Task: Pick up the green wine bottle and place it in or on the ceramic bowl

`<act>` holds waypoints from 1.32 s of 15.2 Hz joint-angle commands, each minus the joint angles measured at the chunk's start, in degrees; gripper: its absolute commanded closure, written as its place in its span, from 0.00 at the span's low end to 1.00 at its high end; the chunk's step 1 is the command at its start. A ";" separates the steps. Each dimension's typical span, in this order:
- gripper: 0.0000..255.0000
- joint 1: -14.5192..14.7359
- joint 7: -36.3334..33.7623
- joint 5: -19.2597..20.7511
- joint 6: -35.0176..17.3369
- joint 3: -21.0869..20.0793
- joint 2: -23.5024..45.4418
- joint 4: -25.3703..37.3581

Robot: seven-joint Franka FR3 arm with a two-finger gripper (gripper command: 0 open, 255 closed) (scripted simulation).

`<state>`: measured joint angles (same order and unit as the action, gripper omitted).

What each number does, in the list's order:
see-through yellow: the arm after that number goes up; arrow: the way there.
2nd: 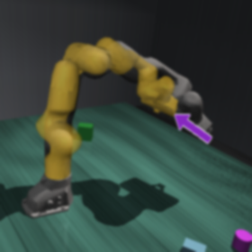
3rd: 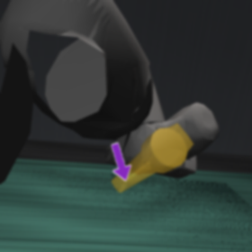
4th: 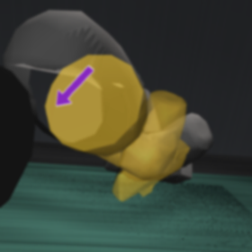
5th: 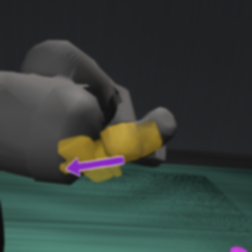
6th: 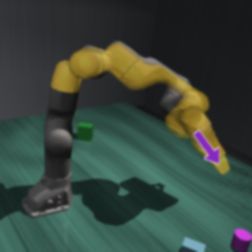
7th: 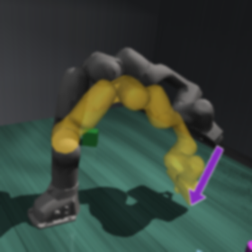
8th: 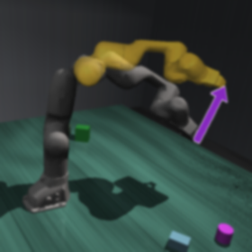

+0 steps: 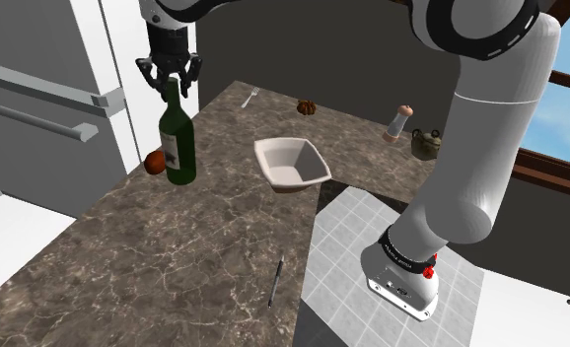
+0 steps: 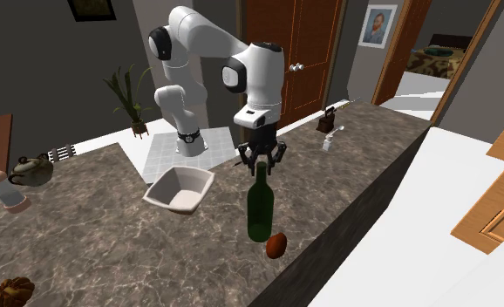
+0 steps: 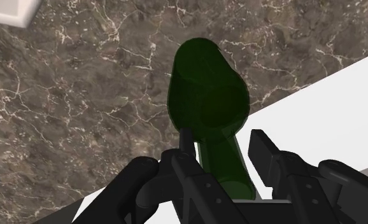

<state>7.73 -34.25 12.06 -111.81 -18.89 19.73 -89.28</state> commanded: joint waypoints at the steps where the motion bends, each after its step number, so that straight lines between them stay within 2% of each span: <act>1: 1.00 0.05 0.17 -0.13 1.31 -0.06 -0.17 1.18; 20: 1.00 1.43 1.69 -0.28 16.39 -0.42 0.88 17.40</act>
<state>9.05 -32.69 11.72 -96.39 -19.31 20.38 -73.10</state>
